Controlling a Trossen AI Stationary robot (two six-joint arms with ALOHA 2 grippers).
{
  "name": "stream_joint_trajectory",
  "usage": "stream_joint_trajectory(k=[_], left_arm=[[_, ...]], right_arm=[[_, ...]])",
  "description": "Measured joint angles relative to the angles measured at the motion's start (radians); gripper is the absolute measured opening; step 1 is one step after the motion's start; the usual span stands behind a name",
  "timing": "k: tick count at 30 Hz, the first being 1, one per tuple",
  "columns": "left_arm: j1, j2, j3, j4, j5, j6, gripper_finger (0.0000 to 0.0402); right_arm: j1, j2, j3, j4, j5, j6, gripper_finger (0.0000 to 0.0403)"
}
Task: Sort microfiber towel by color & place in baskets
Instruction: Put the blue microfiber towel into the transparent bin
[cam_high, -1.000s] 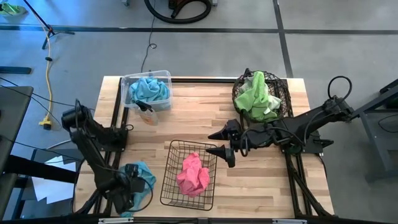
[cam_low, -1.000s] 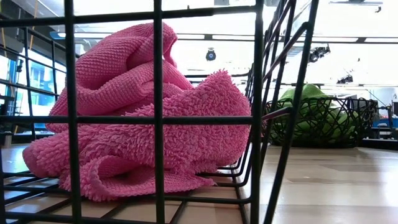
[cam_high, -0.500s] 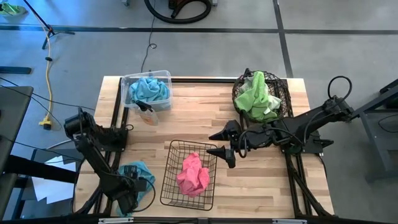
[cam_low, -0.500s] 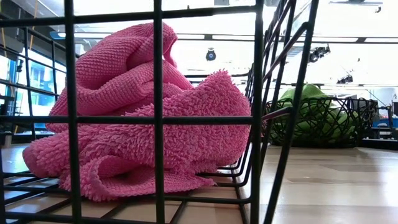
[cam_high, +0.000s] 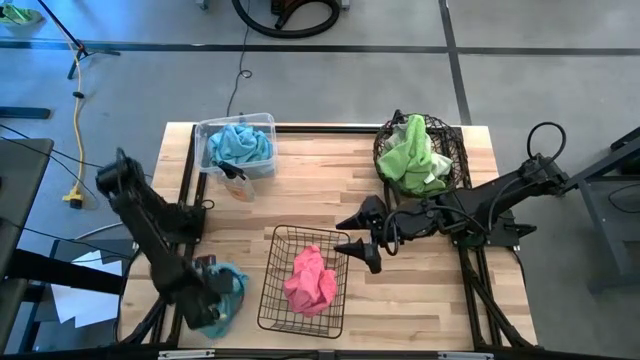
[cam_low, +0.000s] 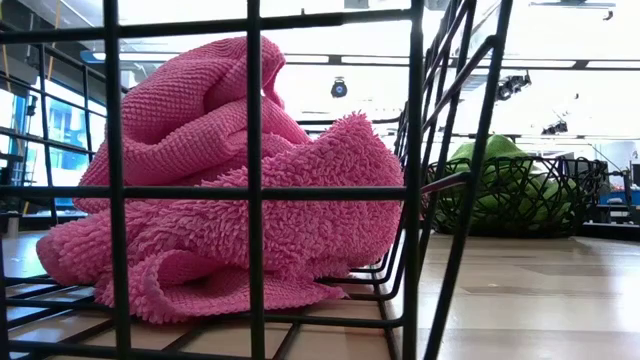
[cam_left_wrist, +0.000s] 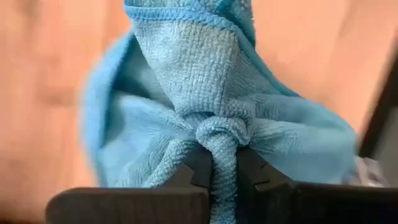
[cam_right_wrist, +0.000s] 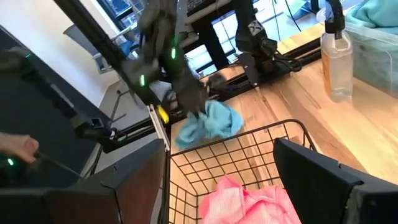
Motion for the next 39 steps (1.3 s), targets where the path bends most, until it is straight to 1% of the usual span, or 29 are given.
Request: stream_joint_trajectory(k=[3, 5, 9, 12, 14, 16, 18, 21, 25, 30, 36, 37, 39], left_arm=[[0.013, -0.16, 0.022, -0.061, -0.043, -0.001, 0.0006], [0.03, -0.266, 0.059, -0.099, -0.097, 0.001, 0.0004], [0.088, -0.426, 0.161, -0.111, -0.278, 0.067, 0.0003], [0.153, -0.486, 0.254, -0.109, -0.461, 0.157, 0.0002], [0.209, -0.495, 0.317, -0.108, -0.571, 0.226, 0.0001], [0.274, -0.496, 0.375, -0.107, -0.64, 0.288, 0.0001], [0.358, -0.486, 0.427, -0.1, -0.679, 0.361, 0.0001], [0.49, -0.465, 0.472, -0.077, -0.71, 0.459, 0.0001], [0.684, -0.442, 0.492, -0.056, -0.734, 0.548, 0.0001], [0.958, -0.426, 0.491, -0.068, -0.721, 0.644, 0.0], [1.298, -0.405, 0.488, -0.088, -0.624, 0.805, 0.0], [1.351, -0.401, 0.48, -0.074, -0.601, 0.818, 0.0], [1.451, -0.402, 0.439, -0.04, -0.523, 0.838, 0.0]], right_arm=[[0.0, 0.0, 0.0, 0.0, -0.005, -0.008, 0.0299], [0.0, -0.001, 0.0, 0.0, -0.005, -0.014, 0.0299], [0.0, -0.001, 0.0, 0.0, -0.005, -0.07, 0.0299], [0.0, -0.001, 0.0, 0.0, -0.005, -0.112, 0.0299], [0.0, -0.001, 0.0, 0.001, -0.005, -0.137, 0.0299], [-0.003, -0.002, 0.0, 0.001, -0.005, -0.162, 0.0299], [-0.006, -0.004, 0.0, 0.002, -0.005, -0.187, 0.0299], [-0.013, -0.011, 0.0, 0.001, -0.005, -0.226, 0.0299], [-0.035, -0.029, 0.0, 0.008, -0.005, -0.252, 0.0299], [-0.082, -0.058, 0.0, 0.01, -0.004, -0.253, 0.0299], [-0.152, -0.085, 0.0, 0.006, -0.004, -0.254, 0.0299], [-0.165, -0.088, 0.0, 0.004, -0.004, -0.254, 0.0299], [-0.191, -0.089, 0.0, -0.001, -0.004, -0.252, 0.0299]])
